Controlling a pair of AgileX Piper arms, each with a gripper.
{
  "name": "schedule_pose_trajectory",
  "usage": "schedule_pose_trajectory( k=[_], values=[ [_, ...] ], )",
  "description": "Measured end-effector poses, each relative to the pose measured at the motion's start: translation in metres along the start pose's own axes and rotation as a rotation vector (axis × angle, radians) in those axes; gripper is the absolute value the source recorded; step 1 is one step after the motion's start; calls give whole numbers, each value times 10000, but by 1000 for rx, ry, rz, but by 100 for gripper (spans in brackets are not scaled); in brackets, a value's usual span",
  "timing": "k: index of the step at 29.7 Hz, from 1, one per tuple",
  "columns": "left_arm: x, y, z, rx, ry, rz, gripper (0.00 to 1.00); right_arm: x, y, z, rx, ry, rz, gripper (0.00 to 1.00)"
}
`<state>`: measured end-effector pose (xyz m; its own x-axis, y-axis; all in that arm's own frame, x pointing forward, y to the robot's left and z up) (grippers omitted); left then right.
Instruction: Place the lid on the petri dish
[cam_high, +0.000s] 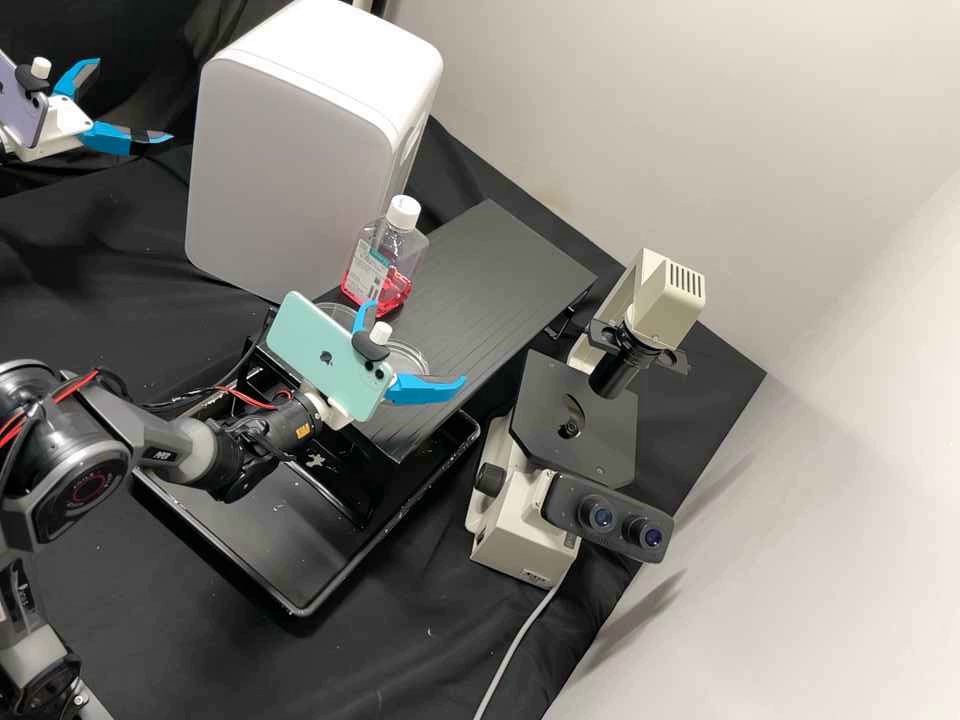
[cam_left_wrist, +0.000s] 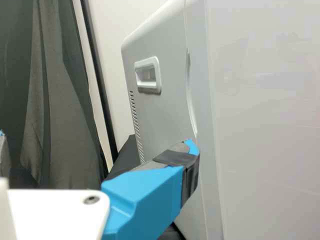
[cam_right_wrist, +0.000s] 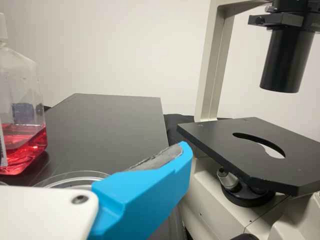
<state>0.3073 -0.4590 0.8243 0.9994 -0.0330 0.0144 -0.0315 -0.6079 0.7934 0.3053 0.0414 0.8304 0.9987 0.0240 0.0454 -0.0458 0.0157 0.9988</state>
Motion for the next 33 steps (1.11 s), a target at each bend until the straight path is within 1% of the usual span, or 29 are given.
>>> schedule_pose_trajectory(
  k=[13, 15, 16, 18, 21, 22, 24, 26, 28, 29, 30, 31, 33],
  values=[
    [0, -2, 14, 0, -4, -1, 100, 0, 0, 0, 0, 0, 0, 100],
    [0, -5, 36, -4, -8, -1, 100, 0, 0, 0, 0, 0, 0, 100],
    [0, -8, 63, -4, -17, -2, 100, 0, 0, 0, 0, 0, 0, 100],
    [-2, -16, 122, -13, -28, -4, 100, 0, 0, 0, 0, 0, 0, 100],
    [-4, -53, 242, -37, -46, -14, 100, 0, 0, 0, 0, 0, 0, 100],
    [-10, -60, 298, -43, -58, -17, 100, 0, 0, 0, 0, 0, 0, 100],
    [-23, -75, 402, -66, -70, -21, 100, 0, 0, 0, 0, 0, 0, 100],
    [-42, -91, 519, -78, -97, -27, 100, 0, 0, 0, 0, 0, 0, 100],
    [-69, -111, 617, -79, -130, -35, 100, 0, 0, 0, 0, 0, 0, 100],
    [-93, -143, 671, -76, -152, -42, 100, 0, 0, 0, 0, 0, 0, 100],
    [-112, -165, 698, -75, -163, -43, 100, 0, 0, 0, 0, 0, 0, 100],
    [-144, -218, 729, -73, -176, -43, 100, 0, 0, 0, 0, 0, 0, 100],
    [-210, -305, 769, -63, -201, -58, 100, 0, 0, 0, 0, 0, 0, 100]
  ],
)
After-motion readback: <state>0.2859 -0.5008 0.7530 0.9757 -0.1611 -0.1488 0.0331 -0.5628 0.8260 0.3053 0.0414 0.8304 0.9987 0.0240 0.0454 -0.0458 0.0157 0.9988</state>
